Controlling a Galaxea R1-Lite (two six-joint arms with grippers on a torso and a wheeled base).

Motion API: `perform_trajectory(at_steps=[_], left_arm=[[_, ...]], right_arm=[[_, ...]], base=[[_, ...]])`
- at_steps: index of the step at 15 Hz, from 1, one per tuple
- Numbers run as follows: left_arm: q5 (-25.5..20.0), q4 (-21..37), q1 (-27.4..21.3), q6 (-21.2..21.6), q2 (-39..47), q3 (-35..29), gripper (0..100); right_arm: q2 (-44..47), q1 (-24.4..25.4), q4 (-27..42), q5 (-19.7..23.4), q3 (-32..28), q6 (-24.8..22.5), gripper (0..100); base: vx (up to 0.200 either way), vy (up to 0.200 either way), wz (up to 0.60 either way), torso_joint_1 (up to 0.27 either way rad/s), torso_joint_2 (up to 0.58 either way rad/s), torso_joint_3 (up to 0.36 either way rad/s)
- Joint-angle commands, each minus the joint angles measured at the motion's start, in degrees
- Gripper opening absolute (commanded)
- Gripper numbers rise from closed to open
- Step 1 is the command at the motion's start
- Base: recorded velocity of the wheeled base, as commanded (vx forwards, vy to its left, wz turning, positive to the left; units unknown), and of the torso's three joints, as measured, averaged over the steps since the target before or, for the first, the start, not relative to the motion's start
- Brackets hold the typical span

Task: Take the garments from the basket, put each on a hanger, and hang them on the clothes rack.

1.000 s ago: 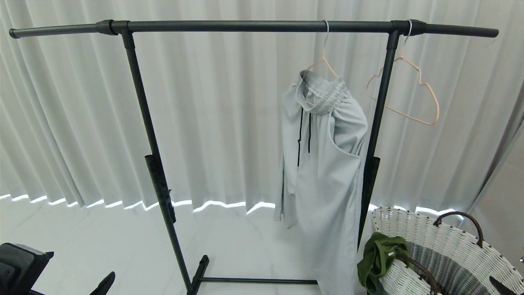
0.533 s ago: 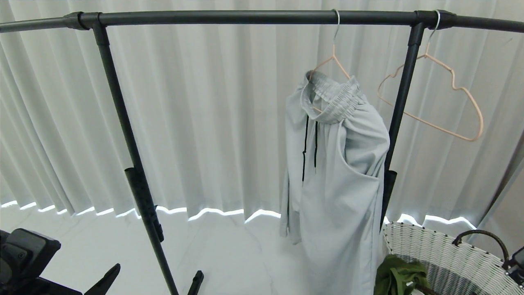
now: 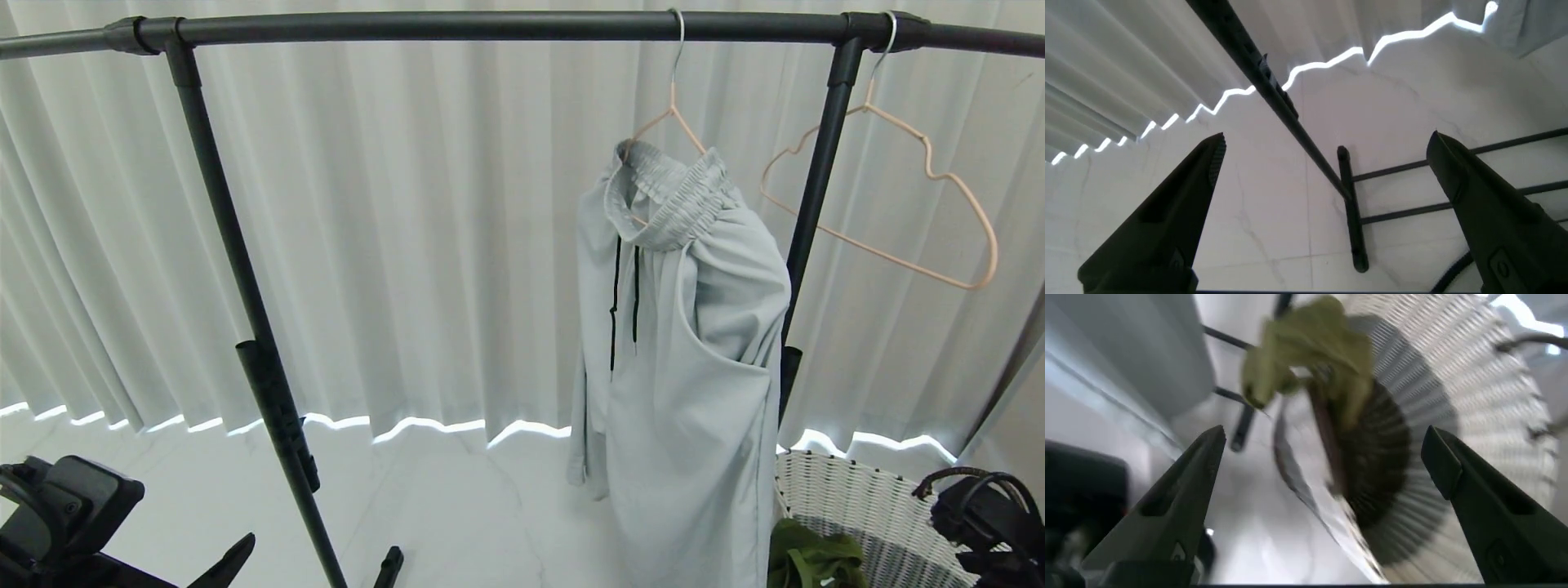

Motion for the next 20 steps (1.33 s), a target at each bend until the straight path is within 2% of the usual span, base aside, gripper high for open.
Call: perform_trajectory(at_steps=[1, 3, 5, 10, 16, 17, 20], left_arm=[[0.02, -0.01, -0.01, 0.01, 0.51, 0.24, 100], [-0.07, -0.01, -0.01, 0.01, 0.51, 0.24, 100], [-0.07, -0.01, -0.01, 0.01, 0.43, 0.33, 100], [-0.07, -0.01, -0.27, 0.1, 0.51, 1.3, 100], [-0.07, -0.01, -1.94, 0.1, 0.95, 1.65, 100], [0.02, -0.01, -1.85, 0.1, 0.95, 1.65, 100], [0.02, -0.01, -1.94, 0.1, 0.87, 1.65, 100]], right_arm=[[15.24, 5.56, -9.22, -0.39, -0.14, 4.29, 100], [25.17, 5.56, -18.27, -2.94, -0.41, 4.29, 100], [33.69, 5.56, -24.51, -6.1, -1.73, 4.38, 100], [41.78, 5.47, -25.39, -6.63, -6.91, 4.38, 100], [44.42, 5.38, -25.39, -9.71, -7.79, 4.47, 100], [44.33, 5.47, -25.48, -9.71, -7.88, 4.47, 0], [44.42, 5.47, -25.48, -9.88, -8.14, 4.47, 0]], base=[[0.0, 0.0, 0.0, 0.0, 0.0, 0.0], [0.0, 0.0, 0.0, 0.0, 0.0, 0.0], [0.0, 0.0, 0.0, 0.0, 0.0, 0.0], [0.0, 0.0, 0.0, 0.0, 0.0, 0.0], [0.0, 0.0, 0.0, 0.0, 0.0, 0.0], [0.0, 0.0, 0.0, 0.0, 0.0, 0.0], [0.0, 0.0, 0.0, 0.0, 0.0, 0.0]])
